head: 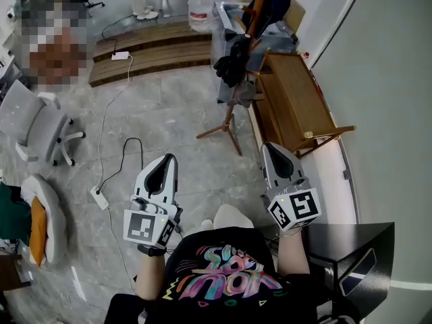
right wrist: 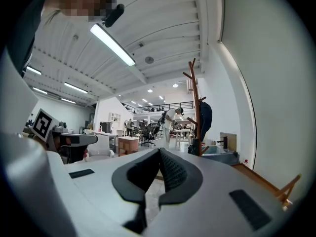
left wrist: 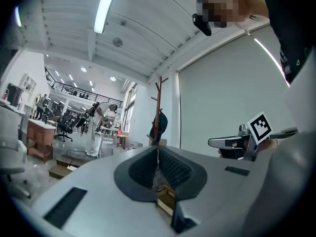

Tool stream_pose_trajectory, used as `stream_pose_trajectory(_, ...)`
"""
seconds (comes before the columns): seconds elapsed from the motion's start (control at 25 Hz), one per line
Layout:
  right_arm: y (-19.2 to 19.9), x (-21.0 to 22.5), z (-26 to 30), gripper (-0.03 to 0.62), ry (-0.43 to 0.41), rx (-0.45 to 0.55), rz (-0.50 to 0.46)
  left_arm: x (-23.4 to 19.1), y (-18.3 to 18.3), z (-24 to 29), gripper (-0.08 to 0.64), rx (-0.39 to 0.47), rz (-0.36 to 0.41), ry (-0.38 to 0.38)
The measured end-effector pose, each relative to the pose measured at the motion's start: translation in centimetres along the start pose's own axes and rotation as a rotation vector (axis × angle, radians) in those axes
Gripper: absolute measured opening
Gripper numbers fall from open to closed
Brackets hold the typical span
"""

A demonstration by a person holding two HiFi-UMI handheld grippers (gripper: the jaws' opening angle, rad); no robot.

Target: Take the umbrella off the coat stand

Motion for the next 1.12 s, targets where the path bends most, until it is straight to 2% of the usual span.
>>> stream_pose_trajectory(0.24,-0.2,-0.6,3.5,0.017,-0.005,-0.02,0.003,-2.9,0.4,1.5,0.031,-0.015,-0.02,-0.003)
stream_pose_trajectory(0.64,0.1,4.4,13.2,0.017,-0.016,-0.032,0.003,-7.8,1.0,10.4,0.031,-0.02,-0.03,-0.019)
stream_pose_trajectory(0.92,-1.6,10.6,22.6,0.017,-0.01,-0.054,0.008,-12.1,-1.6,21.0,0.031,-0.016,-0.014,-0.013)
stream_pose_trajectory(1.12,-3.4,15.8,27.7,0.017,0.021,-0.047,0.034,-14.0,-4.3,29.2,0.031,0.004,-0.002,0.024)
Point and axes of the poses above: the fingertips, and each gripper's own axes: z forward along the fingers, x to its right, y out of its underside, the point moved 10 cm from there along -z, backward along the fingers, and after that the axes turned 6 degrees about -x, right-handed, at the moved point
